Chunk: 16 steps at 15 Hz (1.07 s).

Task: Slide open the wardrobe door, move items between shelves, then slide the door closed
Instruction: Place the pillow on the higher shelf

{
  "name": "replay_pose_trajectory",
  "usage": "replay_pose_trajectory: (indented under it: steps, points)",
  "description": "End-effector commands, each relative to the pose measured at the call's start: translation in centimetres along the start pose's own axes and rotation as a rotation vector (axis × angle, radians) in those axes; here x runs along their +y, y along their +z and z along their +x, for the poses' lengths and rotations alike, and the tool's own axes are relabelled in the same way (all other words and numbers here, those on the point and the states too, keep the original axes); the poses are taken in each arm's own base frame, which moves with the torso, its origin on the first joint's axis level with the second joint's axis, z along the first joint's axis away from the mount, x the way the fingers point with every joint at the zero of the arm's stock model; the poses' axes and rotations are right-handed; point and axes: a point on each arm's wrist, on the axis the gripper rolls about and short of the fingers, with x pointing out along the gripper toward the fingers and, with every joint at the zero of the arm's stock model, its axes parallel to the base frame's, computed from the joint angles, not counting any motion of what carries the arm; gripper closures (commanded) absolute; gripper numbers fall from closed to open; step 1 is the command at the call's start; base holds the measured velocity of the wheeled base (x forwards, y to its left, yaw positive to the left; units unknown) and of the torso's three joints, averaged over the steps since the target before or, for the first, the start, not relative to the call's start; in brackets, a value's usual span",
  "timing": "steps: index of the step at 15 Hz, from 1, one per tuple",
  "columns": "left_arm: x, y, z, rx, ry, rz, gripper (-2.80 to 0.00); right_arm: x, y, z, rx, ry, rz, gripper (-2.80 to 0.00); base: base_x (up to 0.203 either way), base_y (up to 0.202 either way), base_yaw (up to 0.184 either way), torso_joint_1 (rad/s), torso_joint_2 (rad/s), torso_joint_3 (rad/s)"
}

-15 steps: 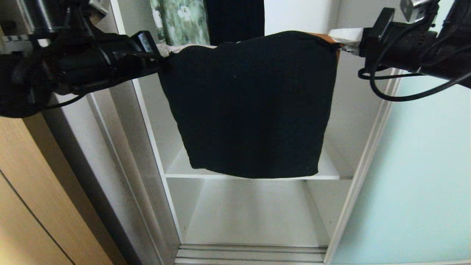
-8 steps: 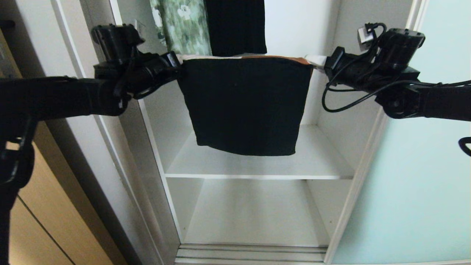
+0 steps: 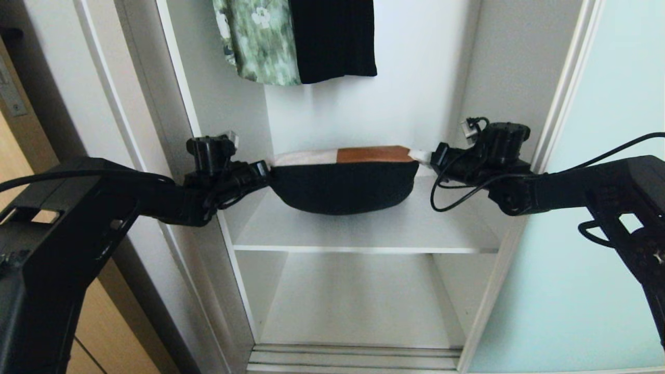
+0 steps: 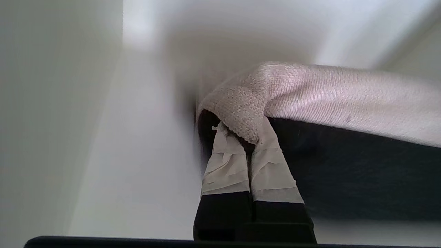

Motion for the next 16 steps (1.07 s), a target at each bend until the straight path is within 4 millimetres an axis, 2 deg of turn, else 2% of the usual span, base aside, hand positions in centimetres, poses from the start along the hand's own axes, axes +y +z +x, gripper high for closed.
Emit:
replay_pose_trajectory:
  steps: [1, 2, 3, 7, 9, 11, 14, 16]
  points:
    - [-0.1, -1.6, -2.8, 0.12, -0.063, -0.017, 0.0, -1.2, -0.9, -1.9, 0.06, -0.031, 0.052, 0.0, 0.0, 0.0, 0.0, 0.0, 0.0, 0.0]
    - [-0.4, -1.9, -4.1, 0.168, -0.125, -0.023, 0.0, -1.8, -1.0, -2.8, 0.082, -0.035, 0.07, 0.0, 0.0, 0.0, 0.0, 0.0, 0.0, 0.0]
    - [-0.4, -2.3, -4.4, 0.195, -0.14, -0.024, 0.0, -2.4, -1.1, -3.1, 0.091, -0.045, 0.082, 0.0, 0.0, 0.0, 0.0, 0.0, 0.0, 0.0]
    - [1.3, -5.9, -0.8, 0.286, -0.092, -0.034, 0.0, -6.4, -3.4, -2.3, 0.129, -0.099, 0.132, 0.0, 0.0, 0.0, 0.0, 0.0, 0.0, 0.0]
    - [2.4, -7.8, 1.4, 0.292, -0.032, -0.03, 0.0, -8.9, -5.1, -1.4, 0.146, -0.119, 0.153, 0.0, 0.0, 0.0, 0.0, 0.0, 0.0, 0.0]
    - [3.3, -9.2, 3.2, 0.279, 0.017, -0.023, 0.0, -10.6, -5.9, -0.5, 0.145, -0.13, 0.156, 0.0, 0.0, 0.0, 0.0, 0.0, 0.0, 0.0]
    - [3.6, -9.8, 4.2, 0.282, 0.04, -0.022, 0.0, -12.3, -6.5, 0.8, 0.12, -0.222, 0.171, 0.0, 0.0, 0.0, 0.0, 0.0, 0.0, 0.0]
    - [3.8, -10.1, 4.2, 0.285, 0.047, -0.022, 0.0, -12.5, -7.0, 1.0, 0.138, -0.248, 0.164, 0.0, 0.0, 0.0, 0.0, 0.0, 0.0, 0.0]
